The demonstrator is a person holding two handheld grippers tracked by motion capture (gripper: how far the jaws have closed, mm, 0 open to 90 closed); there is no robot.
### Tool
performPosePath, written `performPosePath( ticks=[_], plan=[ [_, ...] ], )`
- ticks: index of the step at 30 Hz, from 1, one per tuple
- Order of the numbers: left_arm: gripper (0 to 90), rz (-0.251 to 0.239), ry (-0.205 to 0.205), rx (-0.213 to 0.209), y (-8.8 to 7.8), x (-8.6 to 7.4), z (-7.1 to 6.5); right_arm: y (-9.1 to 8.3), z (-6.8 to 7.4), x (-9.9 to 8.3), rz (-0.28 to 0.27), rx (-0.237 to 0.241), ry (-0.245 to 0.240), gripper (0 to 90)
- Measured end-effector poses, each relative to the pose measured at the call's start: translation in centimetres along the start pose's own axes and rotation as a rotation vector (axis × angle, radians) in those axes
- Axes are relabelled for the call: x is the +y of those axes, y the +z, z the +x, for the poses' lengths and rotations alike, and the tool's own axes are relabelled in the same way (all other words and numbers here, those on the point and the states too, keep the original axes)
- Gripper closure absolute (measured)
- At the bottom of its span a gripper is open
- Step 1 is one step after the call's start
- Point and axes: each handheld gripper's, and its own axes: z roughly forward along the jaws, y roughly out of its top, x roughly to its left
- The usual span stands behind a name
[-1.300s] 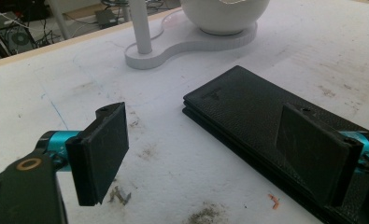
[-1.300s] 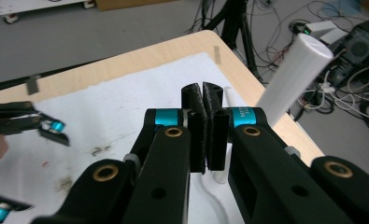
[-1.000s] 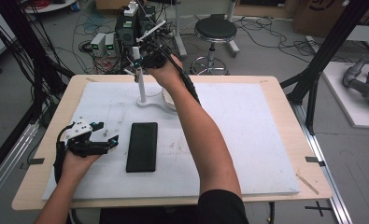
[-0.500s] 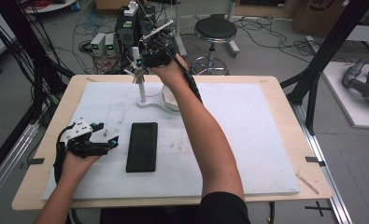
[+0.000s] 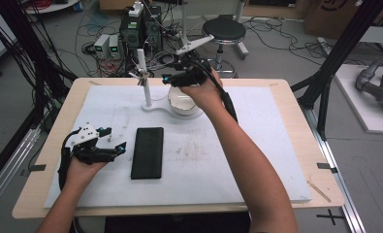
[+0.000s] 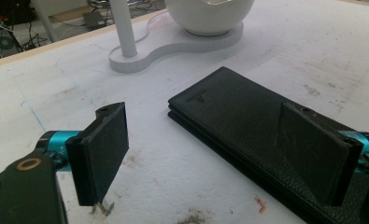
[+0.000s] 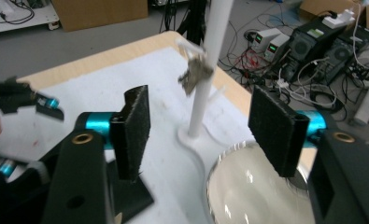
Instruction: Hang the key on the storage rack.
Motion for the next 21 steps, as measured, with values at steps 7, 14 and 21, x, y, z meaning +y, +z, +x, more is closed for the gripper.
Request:
performPosePath(
  ticks=[7, 14, 21],
  plan=[
    [17.5, -0.008, -0.002, -0.024, 0.9, 0.4, -0.1, -4.1, -0.1, -5.2, -0.048, -0.019, 0.079, 26.5],
    [17.4, -0.016, 0.000, -0.031, 1.1, 0.5, 0.1, -7.7, -0.4, -11.4, -0.096, -0.054, 0.141, 25.2],
    [17.0, -0.035, 0.001, -0.032, 1.3, 0.7, 0.4, -11.1, -0.8, -17.5, -0.166, -0.133, 0.193, 22.8]
  ],
)
